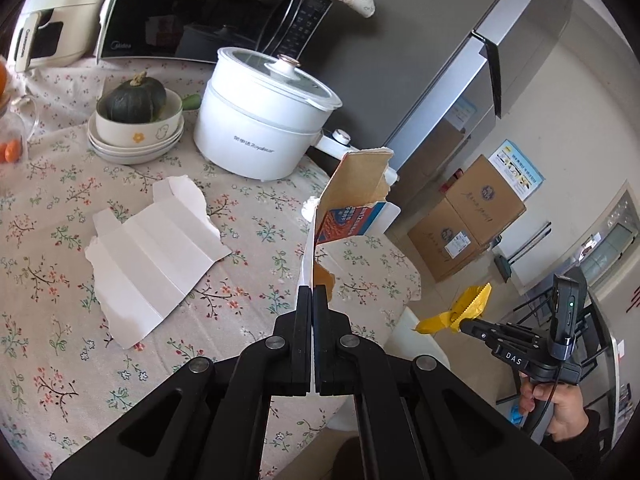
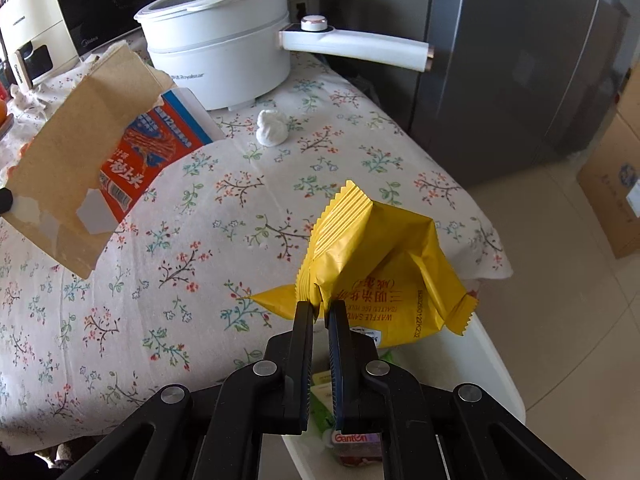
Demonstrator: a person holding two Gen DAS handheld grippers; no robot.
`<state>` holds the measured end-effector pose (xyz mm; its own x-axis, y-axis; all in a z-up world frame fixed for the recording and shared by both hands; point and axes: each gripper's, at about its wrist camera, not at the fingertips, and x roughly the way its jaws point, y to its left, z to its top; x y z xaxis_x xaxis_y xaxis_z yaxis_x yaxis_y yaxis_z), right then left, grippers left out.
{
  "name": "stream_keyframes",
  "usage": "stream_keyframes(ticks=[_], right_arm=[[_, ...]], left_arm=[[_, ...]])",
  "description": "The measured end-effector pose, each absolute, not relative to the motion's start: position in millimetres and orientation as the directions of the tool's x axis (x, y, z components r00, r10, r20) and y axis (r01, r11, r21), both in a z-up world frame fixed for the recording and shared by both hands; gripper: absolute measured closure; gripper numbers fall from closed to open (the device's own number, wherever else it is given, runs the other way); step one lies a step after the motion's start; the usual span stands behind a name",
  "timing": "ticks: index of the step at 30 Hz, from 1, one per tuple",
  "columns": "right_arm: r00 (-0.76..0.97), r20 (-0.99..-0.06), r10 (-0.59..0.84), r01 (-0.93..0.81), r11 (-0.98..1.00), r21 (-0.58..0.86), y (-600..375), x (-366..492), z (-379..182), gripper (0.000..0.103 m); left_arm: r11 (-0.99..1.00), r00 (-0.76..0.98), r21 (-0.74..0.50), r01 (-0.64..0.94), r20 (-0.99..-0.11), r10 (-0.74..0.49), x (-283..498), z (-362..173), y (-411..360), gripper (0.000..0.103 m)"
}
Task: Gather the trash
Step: 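Lower the wrapper and cardboard into the white bin and open both tools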
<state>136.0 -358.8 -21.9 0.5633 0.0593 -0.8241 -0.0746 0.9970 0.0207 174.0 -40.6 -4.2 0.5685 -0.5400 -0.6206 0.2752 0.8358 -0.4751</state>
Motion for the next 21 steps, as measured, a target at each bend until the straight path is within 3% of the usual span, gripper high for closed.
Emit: stream_keyframes(ticks=[15,21], right_arm=[[0.404,-0.915,0.019,0.097,0.993,0.064,-439.6,116.8,-79.0,0.095],[0.351,-0.936,0.023,0.141,0.987,0.077,-455.9,113.6,-101.2,0.09]], left_arm=[[0.781,0.441,-0.488,0.389,-0.646,-0.623,154.2,-11.4,-110.6,0.103],[0.776,0.375,-0.477,0.414,-0.687,-0.622,148.8,-28.2,-143.0,0.103]])
